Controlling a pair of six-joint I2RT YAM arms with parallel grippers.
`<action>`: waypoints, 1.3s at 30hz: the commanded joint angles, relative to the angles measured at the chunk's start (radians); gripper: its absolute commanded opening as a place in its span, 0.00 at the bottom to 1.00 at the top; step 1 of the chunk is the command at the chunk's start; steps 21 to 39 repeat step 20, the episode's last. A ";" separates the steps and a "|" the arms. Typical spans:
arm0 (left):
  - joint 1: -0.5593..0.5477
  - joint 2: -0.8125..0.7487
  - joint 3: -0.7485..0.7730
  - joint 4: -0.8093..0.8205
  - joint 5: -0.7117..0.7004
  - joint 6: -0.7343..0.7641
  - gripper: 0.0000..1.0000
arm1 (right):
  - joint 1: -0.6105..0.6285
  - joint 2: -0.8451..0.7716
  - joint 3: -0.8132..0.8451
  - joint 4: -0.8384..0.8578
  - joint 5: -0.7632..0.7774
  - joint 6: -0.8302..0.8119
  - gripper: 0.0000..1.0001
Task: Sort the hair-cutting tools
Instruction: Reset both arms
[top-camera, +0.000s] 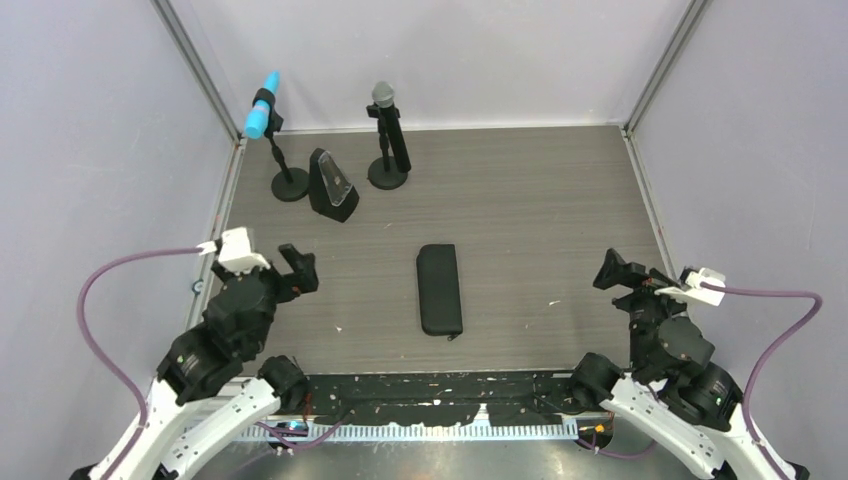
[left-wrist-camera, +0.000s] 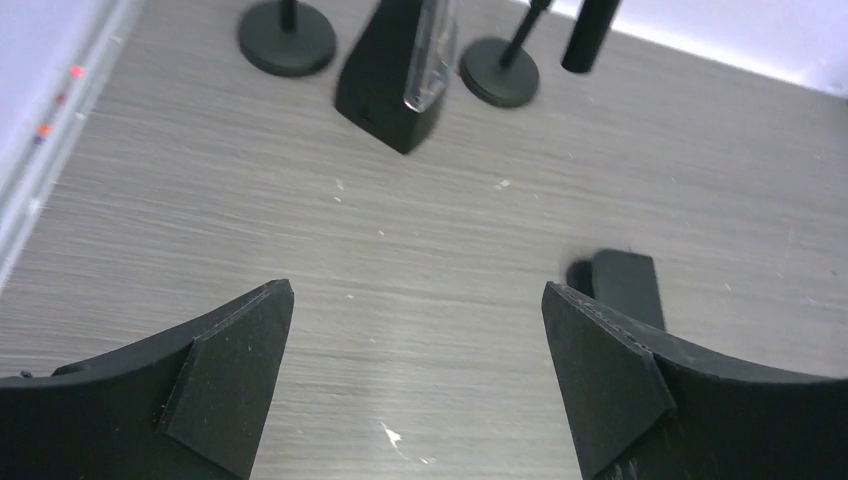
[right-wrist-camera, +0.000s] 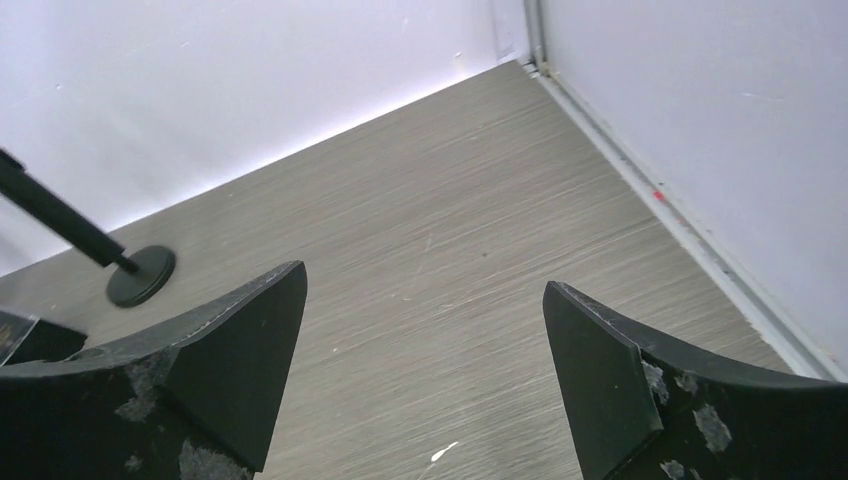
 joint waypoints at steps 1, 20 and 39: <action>0.003 -0.122 -0.070 0.055 -0.156 0.155 1.00 | -0.003 -0.065 -0.027 0.039 0.123 -0.076 0.99; 0.003 -0.381 -0.184 0.227 -0.087 0.359 1.00 | -0.003 -0.220 -0.081 0.055 0.228 -0.111 1.00; 0.003 -0.381 -0.184 0.227 -0.087 0.359 1.00 | -0.003 -0.220 -0.081 0.055 0.228 -0.111 1.00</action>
